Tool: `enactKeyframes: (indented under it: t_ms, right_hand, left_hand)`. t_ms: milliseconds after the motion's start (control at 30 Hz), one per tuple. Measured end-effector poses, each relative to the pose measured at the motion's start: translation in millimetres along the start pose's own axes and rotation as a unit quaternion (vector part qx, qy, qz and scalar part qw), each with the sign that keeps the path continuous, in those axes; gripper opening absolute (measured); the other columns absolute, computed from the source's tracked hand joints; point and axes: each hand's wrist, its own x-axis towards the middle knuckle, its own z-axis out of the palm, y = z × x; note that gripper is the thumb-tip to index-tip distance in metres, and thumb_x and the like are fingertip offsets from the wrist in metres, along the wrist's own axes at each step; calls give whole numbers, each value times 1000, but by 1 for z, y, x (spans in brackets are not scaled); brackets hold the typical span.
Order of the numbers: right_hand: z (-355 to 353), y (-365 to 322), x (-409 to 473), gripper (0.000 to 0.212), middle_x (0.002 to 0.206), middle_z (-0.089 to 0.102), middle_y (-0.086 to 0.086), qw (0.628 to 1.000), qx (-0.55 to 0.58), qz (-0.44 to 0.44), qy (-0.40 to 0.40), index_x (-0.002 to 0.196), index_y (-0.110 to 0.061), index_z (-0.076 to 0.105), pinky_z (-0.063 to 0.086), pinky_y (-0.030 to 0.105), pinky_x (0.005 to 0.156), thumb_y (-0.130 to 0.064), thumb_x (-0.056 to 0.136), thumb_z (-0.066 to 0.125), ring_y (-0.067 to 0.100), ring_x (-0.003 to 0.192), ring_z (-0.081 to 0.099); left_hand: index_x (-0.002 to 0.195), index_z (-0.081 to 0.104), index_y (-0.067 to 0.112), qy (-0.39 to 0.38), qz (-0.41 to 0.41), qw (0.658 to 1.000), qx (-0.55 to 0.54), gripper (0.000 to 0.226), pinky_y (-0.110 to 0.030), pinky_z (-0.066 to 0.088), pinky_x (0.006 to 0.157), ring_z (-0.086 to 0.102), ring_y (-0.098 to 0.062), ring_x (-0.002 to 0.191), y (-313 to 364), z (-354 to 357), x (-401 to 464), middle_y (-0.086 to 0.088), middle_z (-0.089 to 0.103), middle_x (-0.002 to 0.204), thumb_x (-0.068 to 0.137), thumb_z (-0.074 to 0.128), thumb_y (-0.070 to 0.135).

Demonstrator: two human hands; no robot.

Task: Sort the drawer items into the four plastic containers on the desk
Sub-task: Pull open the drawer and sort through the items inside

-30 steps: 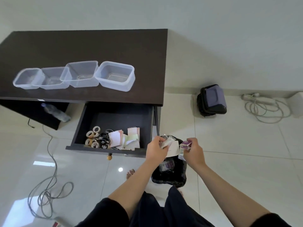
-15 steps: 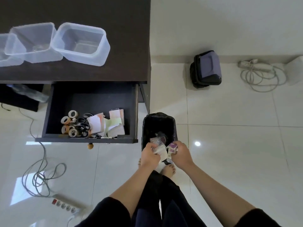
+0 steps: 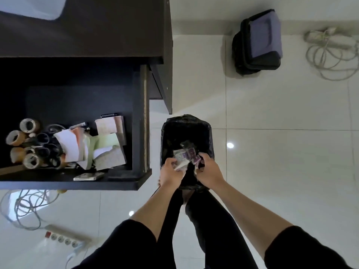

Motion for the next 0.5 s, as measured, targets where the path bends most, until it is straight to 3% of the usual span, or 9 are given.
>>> enactKeyframes:
  t_ms: [167,233,333,400,500]
  right_hand:
    - [5,14,19,65,134,50,12,998,-17,54,9,144,-17,28,47,36,94,-13,84,54,29,120,52]
    - [3,19,11,60,134,50,12,997,-25,72,-1,142,-16,30,48,35,87,-12,86,53,29,115,55]
    - [-1,23,-12,57,125,55,11,996,-21,82,-13,139,-14,34,45,30,74,-8,84,50,27,101,58]
    - [-4,23,-29,50,117,59,10,996,-18,80,-15,133,-13,39,45,29,73,-9,85,48,27,97,60]
    - [-8,20,-61,50,123,59,9,995,4,98,-27,137,-14,37,44,25,74,-14,88,49,23,97,60]
  left_hand:
    - [147,25,28,-64,-15,997,29,91,-31,42,91,50,-26,121,0,3,25,-7,42,139,73,77,28]
    - [148,21,28,-59,-25,997,35,91,-33,42,98,46,-26,128,-1,0,21,-7,39,144,76,75,33]
    - [149,22,25,-53,-22,998,35,83,-30,42,95,45,-25,130,0,-7,0,-5,37,148,81,70,32]
    - [148,24,23,-48,-25,998,33,79,-27,42,89,47,-24,128,2,-12,-19,-5,37,148,84,67,32]
    - [147,26,21,-45,-28,998,42,75,-32,42,98,46,-25,130,5,-21,-52,-7,40,146,84,65,32]
